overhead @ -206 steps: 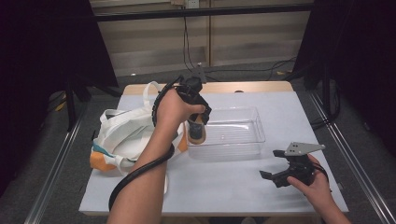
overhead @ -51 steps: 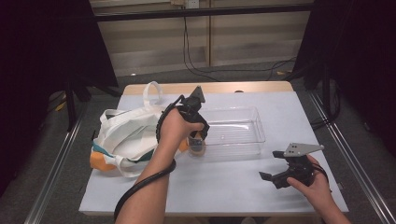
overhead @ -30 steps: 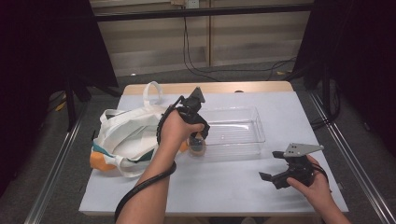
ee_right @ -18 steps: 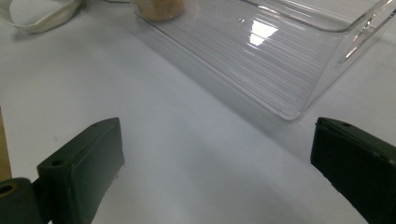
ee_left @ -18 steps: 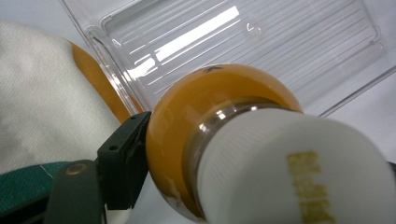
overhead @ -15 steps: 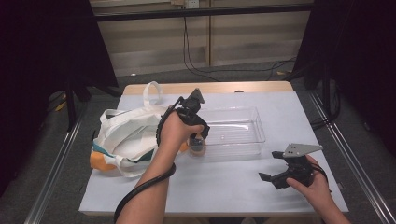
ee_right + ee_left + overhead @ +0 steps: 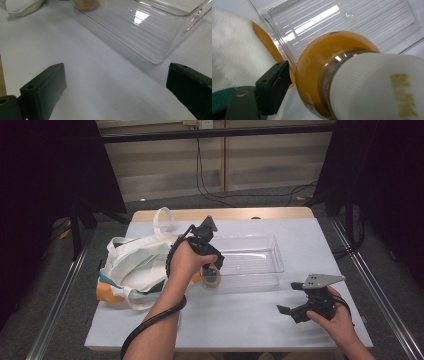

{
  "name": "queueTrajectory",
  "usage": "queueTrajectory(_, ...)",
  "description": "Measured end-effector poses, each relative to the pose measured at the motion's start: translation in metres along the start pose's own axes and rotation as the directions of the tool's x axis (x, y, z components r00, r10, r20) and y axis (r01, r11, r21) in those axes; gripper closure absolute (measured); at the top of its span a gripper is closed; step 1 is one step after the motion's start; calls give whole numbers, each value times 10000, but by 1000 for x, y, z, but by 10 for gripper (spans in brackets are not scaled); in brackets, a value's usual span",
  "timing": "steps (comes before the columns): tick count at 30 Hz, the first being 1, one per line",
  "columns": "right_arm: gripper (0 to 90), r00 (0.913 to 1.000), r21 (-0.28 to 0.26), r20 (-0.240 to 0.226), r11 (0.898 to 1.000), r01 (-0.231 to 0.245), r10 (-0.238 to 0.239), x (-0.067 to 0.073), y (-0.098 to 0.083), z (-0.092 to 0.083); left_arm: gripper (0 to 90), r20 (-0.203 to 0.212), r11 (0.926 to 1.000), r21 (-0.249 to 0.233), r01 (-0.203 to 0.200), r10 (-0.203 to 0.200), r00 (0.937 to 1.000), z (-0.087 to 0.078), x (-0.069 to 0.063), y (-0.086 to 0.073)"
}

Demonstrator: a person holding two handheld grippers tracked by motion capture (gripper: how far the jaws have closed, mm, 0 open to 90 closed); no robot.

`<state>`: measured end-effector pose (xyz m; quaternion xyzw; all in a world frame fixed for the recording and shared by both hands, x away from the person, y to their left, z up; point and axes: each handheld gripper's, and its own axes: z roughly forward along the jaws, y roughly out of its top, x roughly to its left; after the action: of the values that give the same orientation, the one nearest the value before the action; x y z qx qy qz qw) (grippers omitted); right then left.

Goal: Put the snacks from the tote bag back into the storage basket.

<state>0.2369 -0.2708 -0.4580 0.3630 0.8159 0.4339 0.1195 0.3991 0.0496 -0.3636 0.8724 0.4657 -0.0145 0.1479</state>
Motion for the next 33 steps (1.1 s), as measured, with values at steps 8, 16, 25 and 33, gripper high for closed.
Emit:
queueTrajectory(8, 24, 10000, 60, -25, 10000, 49, -49, 0, 0, 1, 147, 24, 10000, -56, 25, -25, 10000, -2, 2, -2)
queueTrajectory(16, 24, 10000, 56, -22, 9999, 85, -85, 1, 0, 1, 137, 76, 10000, -89, -33, 34, 10000, -5, 2, -4)
queueTrajectory(25, 24, 10000, 91, 13, 9999, 55, -56, 1, -2, -1, 123, 99, 9999, -139, -85, 86, 9999, -7, 4, -6)
queueTrajectory(33, 24, 9999, 88, 103, 10000, -9, 8, 2, -5, -4, 121, 136, 9998, -158, -136, 138, 9998, -11, 4, -10)
